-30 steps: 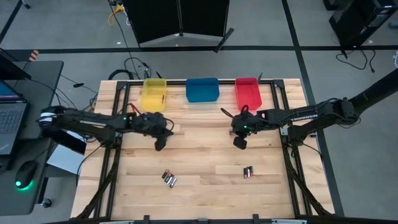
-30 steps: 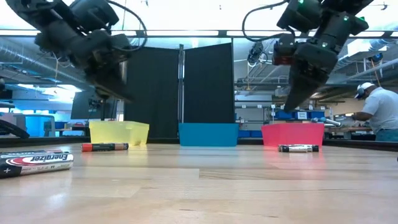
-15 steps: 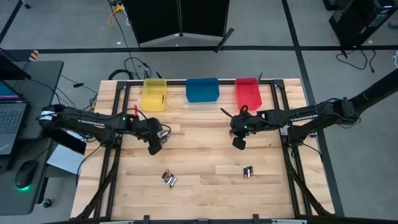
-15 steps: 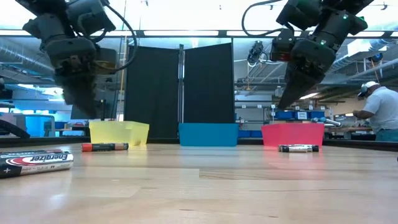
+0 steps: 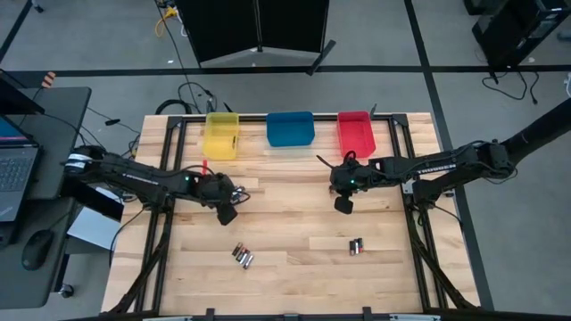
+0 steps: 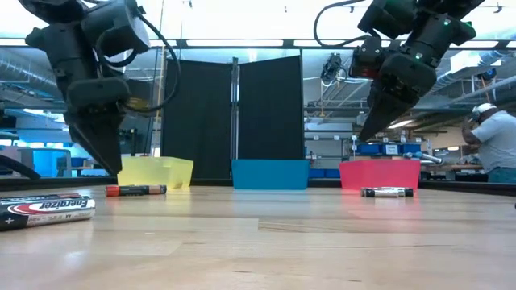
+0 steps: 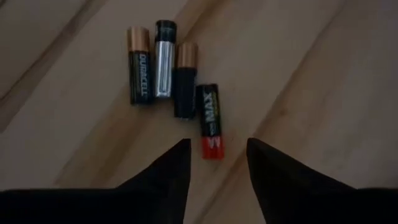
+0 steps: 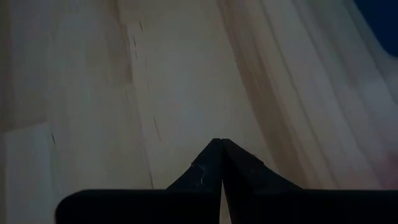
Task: Sort batteries
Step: Put the black orange battery into the blue bin
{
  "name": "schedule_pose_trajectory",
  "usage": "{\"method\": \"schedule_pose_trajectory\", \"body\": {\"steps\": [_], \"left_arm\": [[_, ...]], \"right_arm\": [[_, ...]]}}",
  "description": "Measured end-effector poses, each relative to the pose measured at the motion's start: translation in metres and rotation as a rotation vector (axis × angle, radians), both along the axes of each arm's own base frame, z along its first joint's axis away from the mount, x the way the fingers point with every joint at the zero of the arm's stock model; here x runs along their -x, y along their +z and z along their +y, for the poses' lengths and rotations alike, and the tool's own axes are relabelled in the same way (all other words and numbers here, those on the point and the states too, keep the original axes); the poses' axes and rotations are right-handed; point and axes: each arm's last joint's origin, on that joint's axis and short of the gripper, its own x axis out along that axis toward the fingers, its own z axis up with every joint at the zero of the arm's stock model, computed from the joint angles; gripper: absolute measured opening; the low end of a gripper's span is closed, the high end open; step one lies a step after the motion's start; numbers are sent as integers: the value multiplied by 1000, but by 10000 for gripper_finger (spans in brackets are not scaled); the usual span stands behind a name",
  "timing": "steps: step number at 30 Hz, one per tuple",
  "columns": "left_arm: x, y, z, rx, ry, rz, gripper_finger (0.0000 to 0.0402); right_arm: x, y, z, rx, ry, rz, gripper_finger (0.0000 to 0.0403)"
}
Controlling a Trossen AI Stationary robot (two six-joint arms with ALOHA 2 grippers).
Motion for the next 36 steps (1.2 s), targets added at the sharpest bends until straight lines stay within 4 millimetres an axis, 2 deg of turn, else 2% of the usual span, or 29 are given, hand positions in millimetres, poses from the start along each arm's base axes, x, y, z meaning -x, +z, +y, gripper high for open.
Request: {"method": "schedule_pose_trajectory", "body": {"steps": [13, 26, 30, 36], "left_arm": [[-8, -16, -4, -37, -2, 64, 168], [-3, -33, -3, -23, 48, 48, 163], [-2, -33, -5, -27, 43, 49, 134], [-2, -33, -11, 12, 7, 48, 48]], "right_arm": [[-1, 0, 0, 15, 20, -5, 21], [-1, 1, 1, 15, 20, -13, 21], [-2, 1, 1, 15, 20, -18, 18], [-2, 1, 1, 16, 20, -20, 18]]}}
